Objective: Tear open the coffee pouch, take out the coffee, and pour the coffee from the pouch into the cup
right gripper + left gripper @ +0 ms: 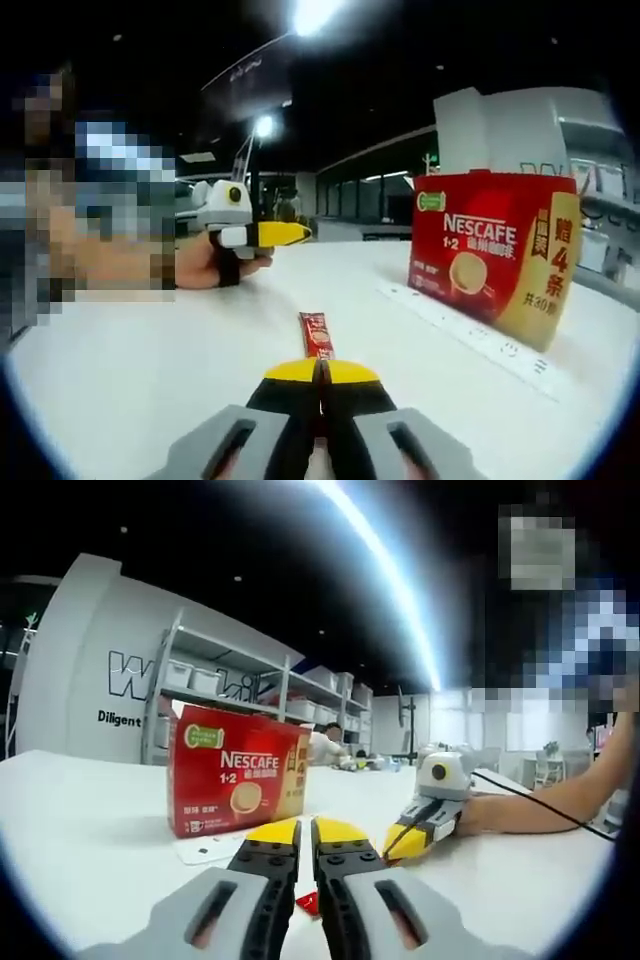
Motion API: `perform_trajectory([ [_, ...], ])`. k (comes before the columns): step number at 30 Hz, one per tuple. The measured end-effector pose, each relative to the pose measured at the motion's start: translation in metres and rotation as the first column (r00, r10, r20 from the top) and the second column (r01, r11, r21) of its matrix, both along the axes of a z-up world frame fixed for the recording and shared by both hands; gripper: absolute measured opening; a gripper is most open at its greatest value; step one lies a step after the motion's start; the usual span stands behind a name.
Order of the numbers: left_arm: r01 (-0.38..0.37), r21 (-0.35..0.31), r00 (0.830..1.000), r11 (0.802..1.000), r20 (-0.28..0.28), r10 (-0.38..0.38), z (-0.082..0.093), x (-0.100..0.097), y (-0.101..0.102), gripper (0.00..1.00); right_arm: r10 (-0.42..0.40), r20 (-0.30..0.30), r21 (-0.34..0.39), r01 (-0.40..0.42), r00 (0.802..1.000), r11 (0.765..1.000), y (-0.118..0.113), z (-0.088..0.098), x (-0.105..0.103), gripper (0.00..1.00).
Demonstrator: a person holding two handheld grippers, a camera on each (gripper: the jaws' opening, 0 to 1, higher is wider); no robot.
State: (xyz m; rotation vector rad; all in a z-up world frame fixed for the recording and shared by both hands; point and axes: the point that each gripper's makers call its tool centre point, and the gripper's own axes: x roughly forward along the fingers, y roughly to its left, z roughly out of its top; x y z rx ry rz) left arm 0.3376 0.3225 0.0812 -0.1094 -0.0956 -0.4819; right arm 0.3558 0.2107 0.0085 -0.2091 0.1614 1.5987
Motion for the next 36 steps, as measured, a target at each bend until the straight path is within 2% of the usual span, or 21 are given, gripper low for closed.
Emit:
perform_trajectory([
  [7,0.0,0.0,1.0,1.0,0.0,0.0,0.0006,-0.0038,-0.003,0.08,-0.007,0.003,-0.001,0.007,1.0,1.0,-0.0006,-0.0009,-0.0004,0.06],
  [17,0.001,0.004,1.0,1.0,-0.001,-0.001,0.0,-0.0068,-0.0057,0.07,-0.014,0.004,0.002,0.014,1.0,1.0,-0.0006,-0.0013,0.0017,0.21],
  [31,-0.002,0.001,1.0,1.0,-0.001,0.002,-0.0002,-0.0073,-0.0042,0.07,-0.01,0.02,-0.021,0.01,1.0,1.0,0.0011,-0.0055,0.0029,0.31],
  [33,-0.002,0.005,1.0,1.0,-0.003,0.002,-0.0007,-0.007,-0.0047,0.07,-0.019,0.012,-0.026,0.019,1.0,0.999,0.0016,-0.0058,0.0046,0.31],
  [36,-0.001,0.012,1.0,1.0,-0.005,0.001,-0.0014,-0.0074,-0.006,0.07,-0.028,-0.05,-0.004,0.028,0.998,1.0,0.0072,0.0023,0.0046,0.32],
])
